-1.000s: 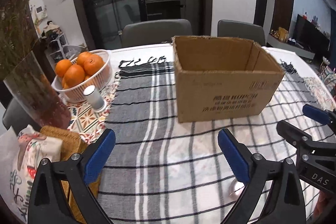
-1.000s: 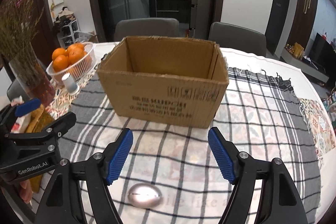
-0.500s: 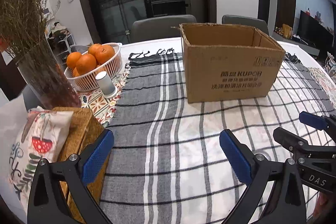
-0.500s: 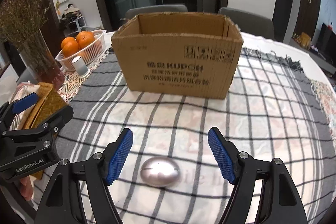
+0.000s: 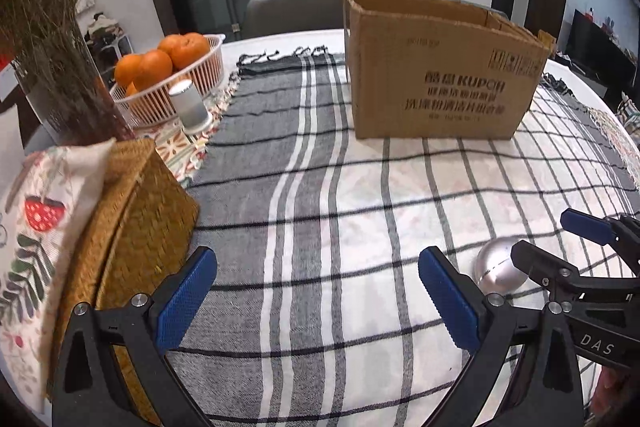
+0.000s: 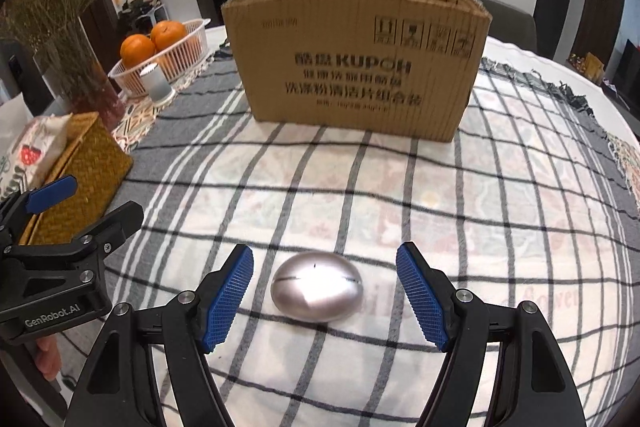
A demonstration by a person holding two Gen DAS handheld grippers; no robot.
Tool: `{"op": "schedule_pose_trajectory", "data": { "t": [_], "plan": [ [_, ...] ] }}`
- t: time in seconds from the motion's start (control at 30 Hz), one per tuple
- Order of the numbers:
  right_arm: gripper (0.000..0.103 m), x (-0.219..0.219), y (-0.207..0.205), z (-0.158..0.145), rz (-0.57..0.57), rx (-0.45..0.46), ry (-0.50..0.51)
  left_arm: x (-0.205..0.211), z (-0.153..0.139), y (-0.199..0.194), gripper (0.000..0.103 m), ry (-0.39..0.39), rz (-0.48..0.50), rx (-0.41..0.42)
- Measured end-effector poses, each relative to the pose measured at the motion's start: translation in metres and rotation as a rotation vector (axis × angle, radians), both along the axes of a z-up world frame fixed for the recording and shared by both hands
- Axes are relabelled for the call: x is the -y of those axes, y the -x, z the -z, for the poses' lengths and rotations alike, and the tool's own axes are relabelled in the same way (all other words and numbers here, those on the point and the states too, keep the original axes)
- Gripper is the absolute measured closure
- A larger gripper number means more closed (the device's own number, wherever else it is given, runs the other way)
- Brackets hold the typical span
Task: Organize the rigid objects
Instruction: 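Move the right tool to the silver egg-shaped object and grasp it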
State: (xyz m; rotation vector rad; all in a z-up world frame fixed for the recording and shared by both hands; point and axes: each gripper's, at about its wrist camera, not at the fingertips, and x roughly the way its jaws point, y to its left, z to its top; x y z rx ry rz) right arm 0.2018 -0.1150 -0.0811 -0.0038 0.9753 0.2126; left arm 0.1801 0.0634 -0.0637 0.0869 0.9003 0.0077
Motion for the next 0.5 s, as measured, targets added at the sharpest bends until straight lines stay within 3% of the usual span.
{"op": "schedule_pose_trajectory", "data": {
  "t": [0.5],
  "plan": [
    [0.028,-0.004,-0.004,0.036,-0.022,-0.09,0.004,-0.003,0.029,-0.002,0.0,-0.008,0.006,-0.068]
  ]
}}
